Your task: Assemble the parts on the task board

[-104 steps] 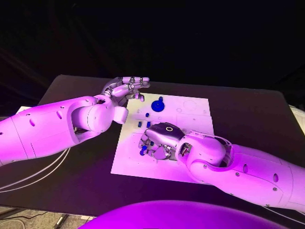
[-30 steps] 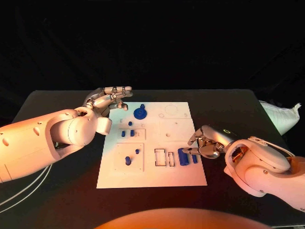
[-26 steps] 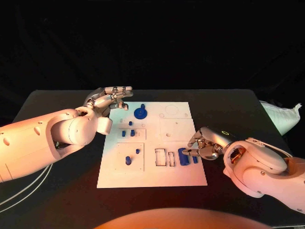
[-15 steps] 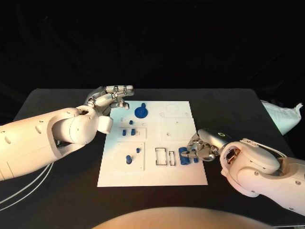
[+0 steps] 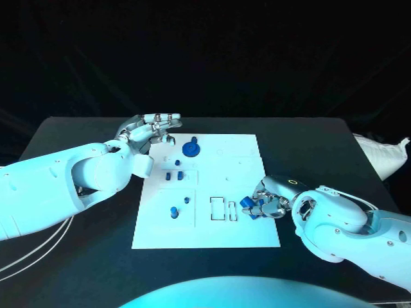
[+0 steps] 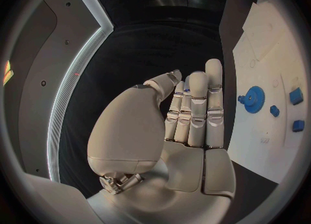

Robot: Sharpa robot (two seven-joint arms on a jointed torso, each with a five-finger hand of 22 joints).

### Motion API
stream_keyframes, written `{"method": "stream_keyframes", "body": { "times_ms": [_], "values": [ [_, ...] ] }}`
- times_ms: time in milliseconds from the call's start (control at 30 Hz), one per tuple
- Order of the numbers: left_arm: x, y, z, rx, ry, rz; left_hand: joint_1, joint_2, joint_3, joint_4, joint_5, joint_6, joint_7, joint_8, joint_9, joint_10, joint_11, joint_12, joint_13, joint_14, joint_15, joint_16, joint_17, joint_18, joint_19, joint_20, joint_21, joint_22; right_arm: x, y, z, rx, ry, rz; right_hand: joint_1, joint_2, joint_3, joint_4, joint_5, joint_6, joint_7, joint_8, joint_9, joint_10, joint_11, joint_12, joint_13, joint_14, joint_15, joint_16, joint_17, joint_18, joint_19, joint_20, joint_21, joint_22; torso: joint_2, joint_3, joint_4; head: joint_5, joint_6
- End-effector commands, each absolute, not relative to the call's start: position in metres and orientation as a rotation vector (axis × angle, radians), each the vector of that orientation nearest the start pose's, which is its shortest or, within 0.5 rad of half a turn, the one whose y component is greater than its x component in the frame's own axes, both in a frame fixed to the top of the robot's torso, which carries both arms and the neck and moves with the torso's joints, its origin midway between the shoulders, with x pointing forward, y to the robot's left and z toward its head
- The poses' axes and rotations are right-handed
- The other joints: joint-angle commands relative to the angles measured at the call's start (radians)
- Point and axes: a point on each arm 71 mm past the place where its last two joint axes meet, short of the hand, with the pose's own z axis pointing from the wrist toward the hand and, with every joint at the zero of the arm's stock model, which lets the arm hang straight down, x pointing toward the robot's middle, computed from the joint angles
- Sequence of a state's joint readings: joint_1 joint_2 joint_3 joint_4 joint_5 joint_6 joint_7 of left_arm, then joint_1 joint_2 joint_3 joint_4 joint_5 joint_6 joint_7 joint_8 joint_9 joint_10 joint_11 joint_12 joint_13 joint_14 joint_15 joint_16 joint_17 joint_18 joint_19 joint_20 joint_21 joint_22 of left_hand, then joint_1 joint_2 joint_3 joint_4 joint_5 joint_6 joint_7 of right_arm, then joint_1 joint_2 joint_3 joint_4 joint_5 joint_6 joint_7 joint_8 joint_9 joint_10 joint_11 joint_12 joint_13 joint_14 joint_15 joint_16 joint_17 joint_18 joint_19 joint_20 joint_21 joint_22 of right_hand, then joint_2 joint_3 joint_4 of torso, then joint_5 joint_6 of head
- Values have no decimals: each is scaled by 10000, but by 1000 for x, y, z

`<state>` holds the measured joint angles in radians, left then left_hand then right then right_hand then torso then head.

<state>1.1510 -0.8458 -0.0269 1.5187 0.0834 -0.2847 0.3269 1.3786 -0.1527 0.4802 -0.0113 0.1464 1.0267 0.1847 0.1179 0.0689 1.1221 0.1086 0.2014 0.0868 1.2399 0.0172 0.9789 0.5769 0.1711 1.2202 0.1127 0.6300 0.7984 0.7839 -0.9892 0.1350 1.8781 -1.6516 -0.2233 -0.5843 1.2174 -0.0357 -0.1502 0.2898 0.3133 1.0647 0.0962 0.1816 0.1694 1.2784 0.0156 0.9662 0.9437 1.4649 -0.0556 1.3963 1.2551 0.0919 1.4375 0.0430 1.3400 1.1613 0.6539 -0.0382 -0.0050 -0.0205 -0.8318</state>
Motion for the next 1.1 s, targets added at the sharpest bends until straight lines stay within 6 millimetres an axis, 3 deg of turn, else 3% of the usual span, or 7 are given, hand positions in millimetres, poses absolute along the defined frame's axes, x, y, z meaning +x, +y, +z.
{"method": "stream_keyframes", "body": {
  "times_ms": [33, 400, 767, 1100],
  "values": [
    [482, 210, -203, -12837, 14881, -15600, -34, 79, -59, -11, 12, -92, 1, 49, -3, -82, -7, 33, 15, -90, 1, -47, -9, 114, -61, 15, -53, -8, 360, -193, -276, -200, 20305, 3747, 44, 99, -52, -11, 11, 10, -19, 66, 38, -2, -20, 48, 58, 553, -50, 57, -11, -131, 35, 6, 55, 10, 4, 0, 3, 32, -43],
    [482, 210, -204, -12841, 14895, -15612, -31, 89, -60, -13, 14, -86, -2, 58, 0, -82, -10, 45, 17, -98, 1, -53, -25, 115, -61, 16, -56, -11, 360, -189, -270, 993, 19159, 4435, 579, 627, 54, -44, 567, 310, -174, 353, 390, 494, -161, 803, 1024, 584, -159, 171, 167, -168, 105, -79, 198, 245, -3, 2, -10, 60, -32],
    [482, 210, -204, -12849, 14910, -15615, -31, 89, -60, -13, 14, -86, -2, 58, 0, -82, -10, 45, 17, -98, 1, -53, -25, 115, -61, 16, -56, -11, 351, -176, -252, 2128, 18301, 5678, 638, 742, -2, -12, 900, 437, -248, 449, 582, 691, -229, 1061, 1392, 595, -218, 221, 242, -171, 110, -148, 217, 271, -5, -5, 9, 67, -30],
    [482, 208, -204, -12841, 14930, -15648, -31, 89, -60, -13, 14, -86, -2, 58, 0, -82, -10, 45, 17, -98, 1, -53, -25, 115, -61, 16, -56, -11, 350, -160, -259, 2047, 19333, 5900, 392, 862, -148, 17, 785, 407, -249, 445, 697, 681, -228, 972, 1413, 592, -223, 225, 241, -176, 110, -160, 226, 286, -7, -13, 3, 98, -42]
  ]
}}
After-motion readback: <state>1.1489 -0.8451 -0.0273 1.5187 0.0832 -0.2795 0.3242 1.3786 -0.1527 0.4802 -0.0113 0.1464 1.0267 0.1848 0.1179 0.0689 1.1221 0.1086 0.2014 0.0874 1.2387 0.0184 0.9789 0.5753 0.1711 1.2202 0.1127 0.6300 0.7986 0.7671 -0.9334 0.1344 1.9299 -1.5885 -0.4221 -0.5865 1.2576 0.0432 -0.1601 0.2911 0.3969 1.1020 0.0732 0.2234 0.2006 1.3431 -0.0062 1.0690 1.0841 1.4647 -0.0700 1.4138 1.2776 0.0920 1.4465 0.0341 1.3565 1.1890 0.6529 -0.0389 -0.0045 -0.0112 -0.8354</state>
